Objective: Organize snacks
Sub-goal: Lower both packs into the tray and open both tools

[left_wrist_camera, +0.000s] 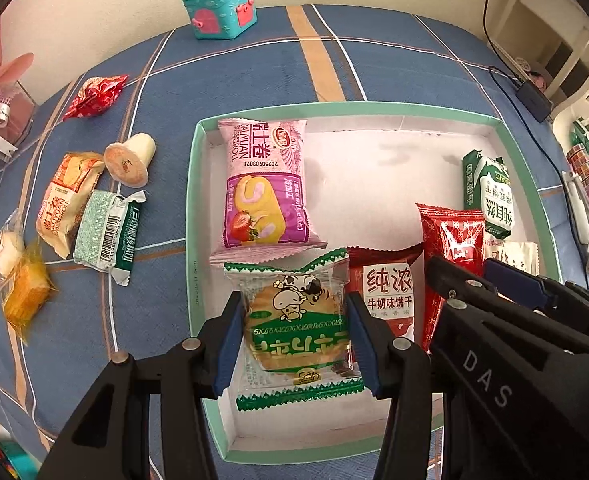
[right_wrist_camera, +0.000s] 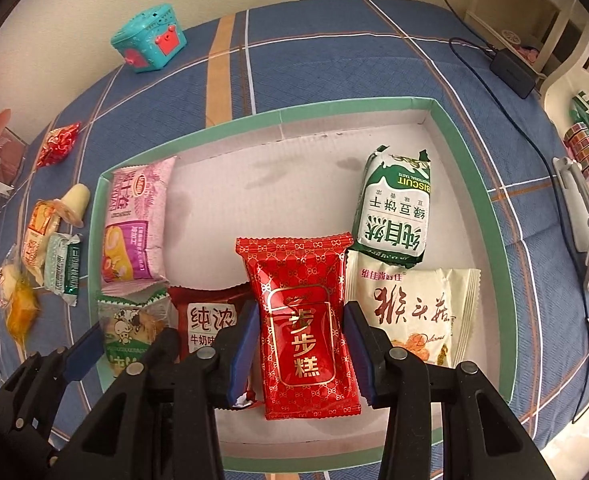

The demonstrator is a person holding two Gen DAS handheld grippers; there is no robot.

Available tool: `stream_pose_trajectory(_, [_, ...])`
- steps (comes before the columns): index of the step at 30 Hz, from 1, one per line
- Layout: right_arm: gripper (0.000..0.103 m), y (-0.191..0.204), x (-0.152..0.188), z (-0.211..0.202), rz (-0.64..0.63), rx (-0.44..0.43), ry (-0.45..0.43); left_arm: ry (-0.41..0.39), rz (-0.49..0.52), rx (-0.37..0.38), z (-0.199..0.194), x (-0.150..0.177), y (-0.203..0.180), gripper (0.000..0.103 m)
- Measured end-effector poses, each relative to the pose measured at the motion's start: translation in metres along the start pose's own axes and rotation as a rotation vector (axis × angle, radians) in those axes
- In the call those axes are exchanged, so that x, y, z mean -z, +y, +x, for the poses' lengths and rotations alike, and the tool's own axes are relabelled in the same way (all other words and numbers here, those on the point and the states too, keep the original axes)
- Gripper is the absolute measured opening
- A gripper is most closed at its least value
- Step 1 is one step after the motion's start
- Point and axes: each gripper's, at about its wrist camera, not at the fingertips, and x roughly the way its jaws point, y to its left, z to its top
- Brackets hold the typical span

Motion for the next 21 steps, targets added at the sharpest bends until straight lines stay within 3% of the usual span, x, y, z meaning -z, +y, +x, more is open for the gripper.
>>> stream_pose_trajectory(5, [0.046,0.000,-0.001,-0.002,0.005,0.004,0.003,0.006,-0.021,-0.025,0.002,0.001,0.007,0.052])
stream_pose_trajectory(21, [0.047,0.005,0.001,0.011,0.007,0.019,0.019,0.038,-0.043,-0.009,0.012,0.001,0.012,0.053])
